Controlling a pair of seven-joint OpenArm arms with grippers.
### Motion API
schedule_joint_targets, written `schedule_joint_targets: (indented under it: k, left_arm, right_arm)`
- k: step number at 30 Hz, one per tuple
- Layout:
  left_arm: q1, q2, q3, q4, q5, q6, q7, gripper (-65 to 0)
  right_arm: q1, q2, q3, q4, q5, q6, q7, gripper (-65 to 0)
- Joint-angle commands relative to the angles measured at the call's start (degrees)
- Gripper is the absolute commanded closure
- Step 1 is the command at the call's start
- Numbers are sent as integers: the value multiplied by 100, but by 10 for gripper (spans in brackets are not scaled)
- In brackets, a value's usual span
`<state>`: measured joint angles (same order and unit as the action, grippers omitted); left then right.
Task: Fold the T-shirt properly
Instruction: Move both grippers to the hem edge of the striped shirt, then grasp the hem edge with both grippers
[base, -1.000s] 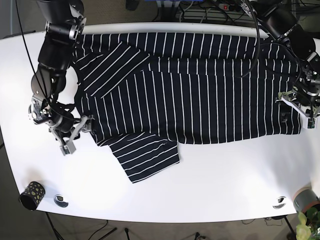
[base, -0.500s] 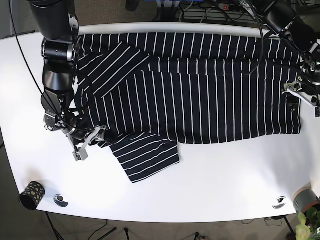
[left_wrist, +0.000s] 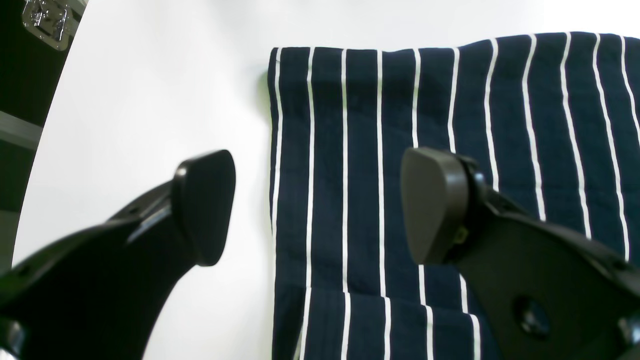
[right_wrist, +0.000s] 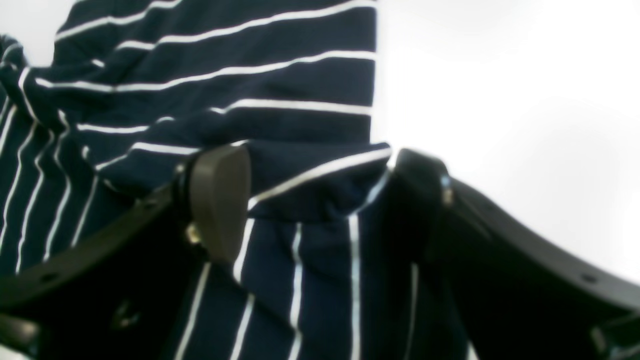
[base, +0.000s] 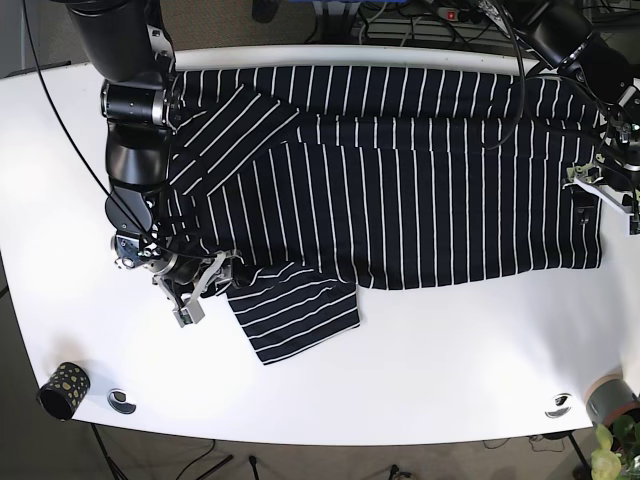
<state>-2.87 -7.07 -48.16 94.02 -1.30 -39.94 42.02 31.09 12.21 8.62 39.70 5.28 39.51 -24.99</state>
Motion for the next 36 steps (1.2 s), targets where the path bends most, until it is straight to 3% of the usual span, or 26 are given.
schedule_joint_targets:
  k: [1,5,11,14,19,24,30,36]
  left_arm:
    - [-77,-106,3,-8,-85,-6,-145,-471]
    - [-121,-124,12,-334,-85,-6,-145,-471]
    - [-376,-273,12,-817,-94,-6,-145,-471]
    - [-517,-273,12,-984,-94,-6,-145,-471]
    - [-869,-300,-23,-1230,-85,131,-154,-476]
    - [-1299,-598,-15,-1819,-85,966,-162,-510]
    - [-1686,-1038,12,-2865,-94,992,-224,-540]
    - [-2055,-1381,293,-4131,-121,975,-716,-540]
  right_arm:
    - [166,85,4,87,-58,49,113,-436]
    - [166,85,4,87,-58,49,113,-376]
    - [174,85,4,96,-58,49,121,-119]
    - [174,111,4,104,-58,49,121,-33]
    - [174,243,4,131,-14,49,121,-27]
    - [139,252,4,465,-49,49,95,-27]
    - [139,252,21,465,-40,49,86,-27]
    - [130,252,21,465,4,49,86,-27]
